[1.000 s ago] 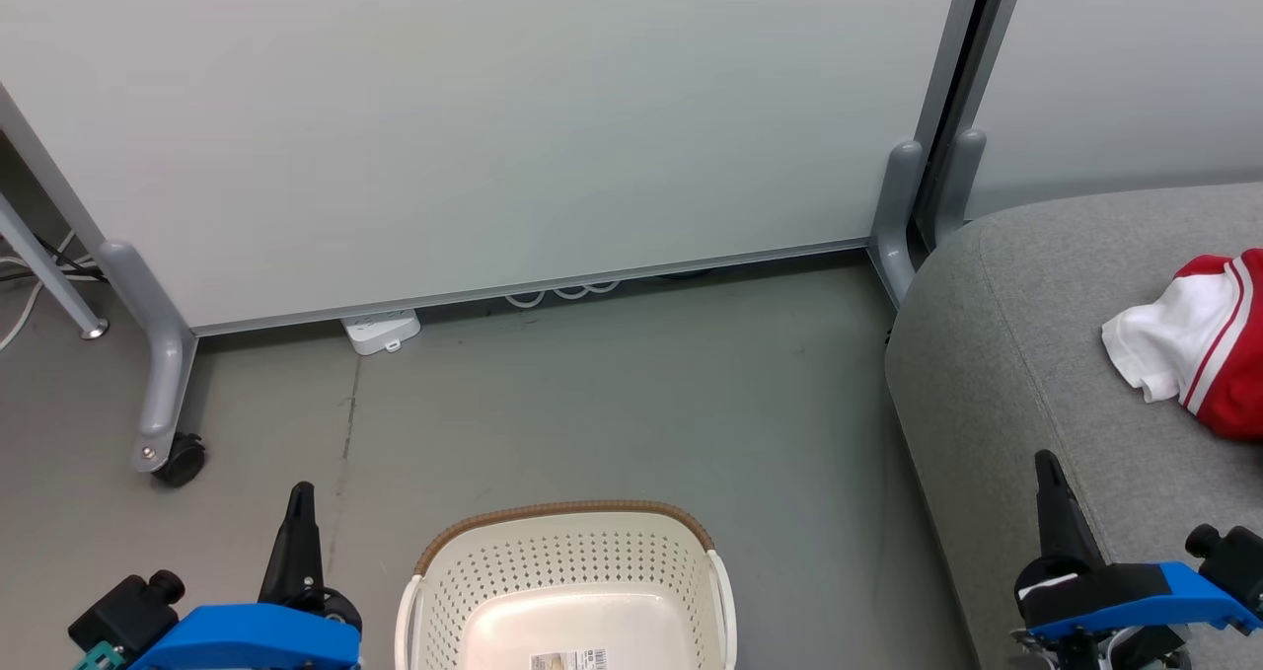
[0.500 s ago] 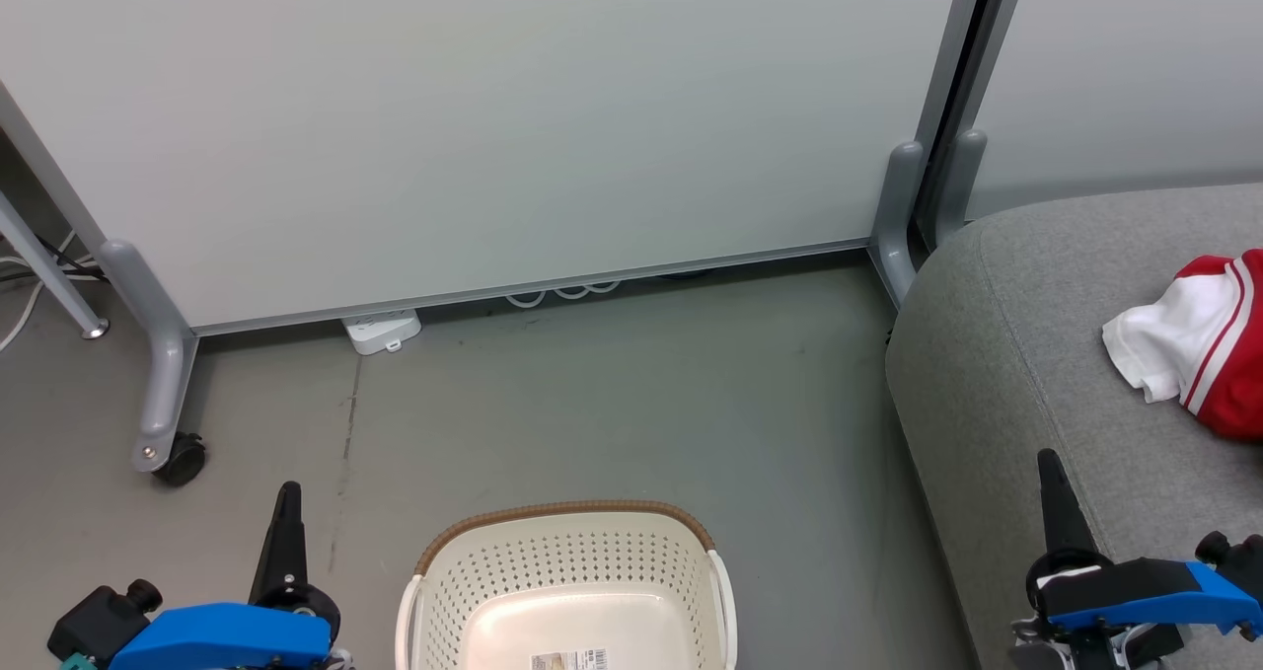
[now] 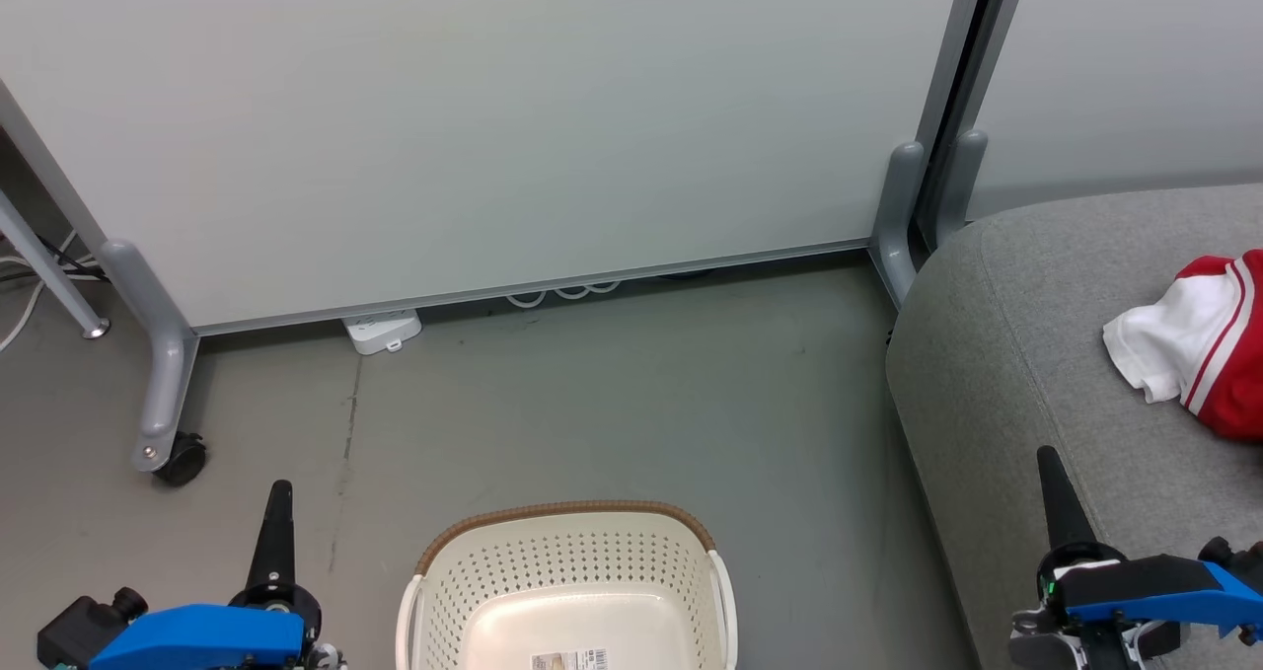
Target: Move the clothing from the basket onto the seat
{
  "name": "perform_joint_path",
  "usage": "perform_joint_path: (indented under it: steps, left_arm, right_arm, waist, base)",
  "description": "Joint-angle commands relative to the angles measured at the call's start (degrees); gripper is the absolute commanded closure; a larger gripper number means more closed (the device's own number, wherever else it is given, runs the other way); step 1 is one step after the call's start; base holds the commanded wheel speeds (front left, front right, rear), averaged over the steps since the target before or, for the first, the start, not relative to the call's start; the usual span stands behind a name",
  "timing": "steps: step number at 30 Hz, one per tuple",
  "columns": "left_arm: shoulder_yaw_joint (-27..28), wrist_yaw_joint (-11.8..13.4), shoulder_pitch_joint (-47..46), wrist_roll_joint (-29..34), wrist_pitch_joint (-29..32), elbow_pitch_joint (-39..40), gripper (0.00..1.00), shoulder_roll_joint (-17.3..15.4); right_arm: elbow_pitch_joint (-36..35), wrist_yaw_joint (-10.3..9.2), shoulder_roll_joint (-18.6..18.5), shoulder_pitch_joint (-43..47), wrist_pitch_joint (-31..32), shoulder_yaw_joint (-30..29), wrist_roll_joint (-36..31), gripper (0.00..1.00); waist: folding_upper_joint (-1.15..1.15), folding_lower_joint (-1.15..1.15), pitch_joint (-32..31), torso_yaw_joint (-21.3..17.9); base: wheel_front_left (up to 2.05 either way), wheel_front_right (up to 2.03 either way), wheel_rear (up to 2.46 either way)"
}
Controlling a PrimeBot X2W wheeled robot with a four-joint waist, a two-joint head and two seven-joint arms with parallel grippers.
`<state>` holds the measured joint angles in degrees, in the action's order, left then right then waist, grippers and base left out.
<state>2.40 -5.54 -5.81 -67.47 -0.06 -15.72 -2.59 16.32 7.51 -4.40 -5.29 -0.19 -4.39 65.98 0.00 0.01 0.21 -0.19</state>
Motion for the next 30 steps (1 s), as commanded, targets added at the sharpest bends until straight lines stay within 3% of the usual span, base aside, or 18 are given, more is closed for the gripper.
perform_joint_path:
  steps: [1,30]
  left_arm:
    - [0.53,-0.29,-0.79,-1.12,0.31,0.73,1.00,-0.33]
    - [2.72,-1.35,-0.74,-15.11,4.08,1.38,1.00,-0.40]
  right_arm:
    - [-0.76,-0.01,0.10,-1.08,0.32,-0.29,1.30,1.00]
    - [-1.77,-0.03,1.01,-1.25,4.27,-1.43,16.13,1.00]
  waist:
    - [0.00,0.00,0.00,0.01]
    - [0.00,0.00,-0.02,0.10]
  base:
    - [0.00,0.00,0.00]
    - [0.00,0.00,0.00]
